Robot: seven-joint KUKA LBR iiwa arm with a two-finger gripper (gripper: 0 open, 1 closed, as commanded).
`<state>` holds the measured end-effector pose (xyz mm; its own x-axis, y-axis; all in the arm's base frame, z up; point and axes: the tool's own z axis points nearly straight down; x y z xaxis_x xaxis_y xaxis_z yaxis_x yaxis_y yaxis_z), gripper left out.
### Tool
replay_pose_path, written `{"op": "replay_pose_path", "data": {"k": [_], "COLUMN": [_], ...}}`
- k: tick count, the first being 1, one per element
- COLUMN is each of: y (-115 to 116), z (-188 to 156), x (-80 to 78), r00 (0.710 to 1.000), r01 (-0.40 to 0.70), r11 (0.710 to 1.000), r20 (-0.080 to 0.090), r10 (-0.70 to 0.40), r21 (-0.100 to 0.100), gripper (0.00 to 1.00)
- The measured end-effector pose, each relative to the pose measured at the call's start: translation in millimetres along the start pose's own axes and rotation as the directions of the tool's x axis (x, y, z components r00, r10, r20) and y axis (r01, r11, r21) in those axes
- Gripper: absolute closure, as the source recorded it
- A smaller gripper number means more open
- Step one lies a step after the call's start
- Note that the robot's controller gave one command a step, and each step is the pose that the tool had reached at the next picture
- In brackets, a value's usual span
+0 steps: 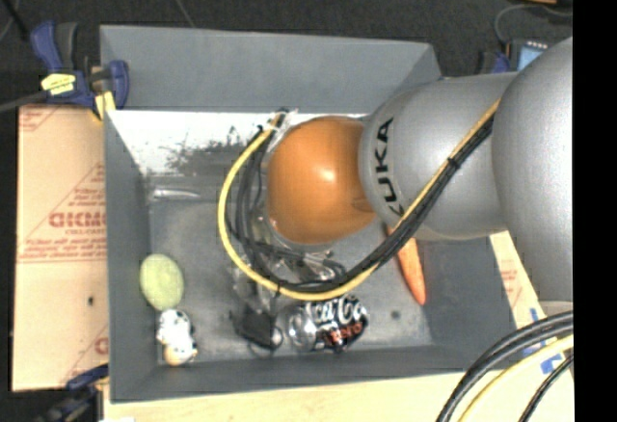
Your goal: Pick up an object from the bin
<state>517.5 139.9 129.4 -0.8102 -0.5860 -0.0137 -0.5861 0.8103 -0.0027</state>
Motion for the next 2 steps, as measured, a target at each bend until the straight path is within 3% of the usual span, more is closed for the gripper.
{"op": "replay_pose_path", "data": {"k": [1, 2], "y": [3, 2], "z": [3, -11], "x": [-25.5, -36.5], "r00": [0.998, 0.992], "r01": [0.061, 0.123], "r11": [0.998, 0.992], "r20": [0.003, 0.003], "r10": [-0.061, -0.123], "r21": [0.003, 0.0], "gripper": [1.0, 1.0]}}
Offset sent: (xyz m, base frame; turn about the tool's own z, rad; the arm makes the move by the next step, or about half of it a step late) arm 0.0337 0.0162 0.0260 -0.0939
